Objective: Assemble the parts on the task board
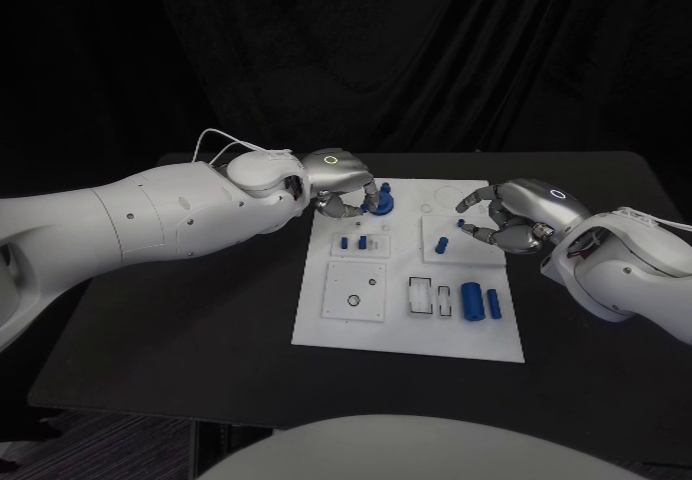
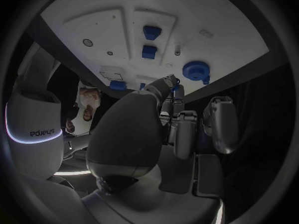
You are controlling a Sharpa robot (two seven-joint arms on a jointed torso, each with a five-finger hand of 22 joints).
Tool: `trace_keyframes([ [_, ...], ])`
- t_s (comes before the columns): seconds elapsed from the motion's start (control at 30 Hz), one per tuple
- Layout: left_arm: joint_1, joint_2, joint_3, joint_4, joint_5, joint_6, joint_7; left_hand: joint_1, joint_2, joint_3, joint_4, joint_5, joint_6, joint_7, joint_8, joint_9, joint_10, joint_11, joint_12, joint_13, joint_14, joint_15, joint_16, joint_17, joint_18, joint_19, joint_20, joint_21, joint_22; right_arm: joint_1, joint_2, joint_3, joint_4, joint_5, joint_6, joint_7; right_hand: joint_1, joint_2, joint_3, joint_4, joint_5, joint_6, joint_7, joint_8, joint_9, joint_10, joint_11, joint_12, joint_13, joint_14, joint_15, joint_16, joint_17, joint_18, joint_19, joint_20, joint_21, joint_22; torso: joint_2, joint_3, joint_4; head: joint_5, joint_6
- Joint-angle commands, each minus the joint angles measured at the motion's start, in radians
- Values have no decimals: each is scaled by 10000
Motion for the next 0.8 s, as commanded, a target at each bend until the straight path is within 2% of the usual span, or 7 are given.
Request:
trace_keyframes([
  [0.03, 5, -53, 6, 52, -14, 411, -8, -20, 26, 49, 27, -54, -41, -23, -65, -1, 44, -56, -39, -65, 238, -47, -16, 1053, 34, -31, -45, -39, 1781, 7, 0, 6, -3, 29, 55, -118, -41, 3, 50, -19, 24, 84, 8, -42, -9, 44, -4, -22, 1330, 758, -1, -32, 1814, 98, -12, 35, -14, 1874, 10, 6, 3, 2, -2],
  [0.13, -41, -58, 5, 19, -14, 540, -47, -15, 18, 58, 32, -78, -47, -28, -79, -2, 26, -59, -79, -92, 232, -47, -21, 1042, 36, -37, -45, -50, 1778, 5, -9, 5, -5, 33, 64, -117, -42, 5, 53, -20, 25, 86, 8, -43, -13, 38, -4, -27, 1322, 758, 0, -31, 1814, 100, -17, 35, -23, 1871, 3, 10, 12, -2, -2],
  [0.33, -133, 37, 5, -162, -14, 666, -112, -6, 3, 72, 38, -97, -56, -36, -98, -3, 2, -66, -136, -133, 217, -51, -31, 1013, 41, -50, -45, -77, 1771, 3, 1, 5, 6, 35, 95, -122, -41, 7, 56, -21, 26, 87, 8, -44, -15, 31, -3, -33, 1314, 755, 0, -39, 1804, 101, -18, 35, -28, 1870, 32, -18, 13, -15, -2],
  [0.43, -157, 67, 5, -231, -14, 704, -147, 3, -6, 83, 39, -98, -69, -40, -114, -6, -13, -66, -169, -157, 205, -53, -39, 991, 44, -56, -45, -88, 1769, 3, -1, 5, 10, 36, 100, -125, -41, 7, 56, -21, 26, 87, 8, -44, -15, 31, -3, -33, 1314, 755, 0, -39, 1804, 101, -18, 35, -28, 1870, 37, -18, -10, -13, -2],
  [0.6, -193, 142, 4, -371, -14, 828, -196, 37, -18, 119, 30, -79, -115, -39, -159, -16, -18, -48, -228, -203, 195, -49, -46, 974, 49, -71, -47, -118, 1762, 3, -6, 5, 8, 36, 124, -135, -41, 7, 56, -21, 26, 87, 8, -44, -15, 31, -3, -33, 1314, 755, 0, -39, 1804, 101, -18, 35, -28, 1870, 52, -33, 5, -4, -2],
  [0.8, -271, 253, 4, -515, -14, 987, -211, 43, -20, 130, 31, -78, -126, -37, -171, -18, -25, -43, -248, -218, 181, -45, -55, 949, 53, -83, -47, -141, 1756, 3, 18, 5, 7, 36, 135, -131, -41, 7, 56, -21, 26, 87, 8, -44, -15, 31, -3, -33, 1314, 755, 0, -39, 1804, 101, -18, 35, -28, 1870, 59, 0, -39, 34, -2],
])
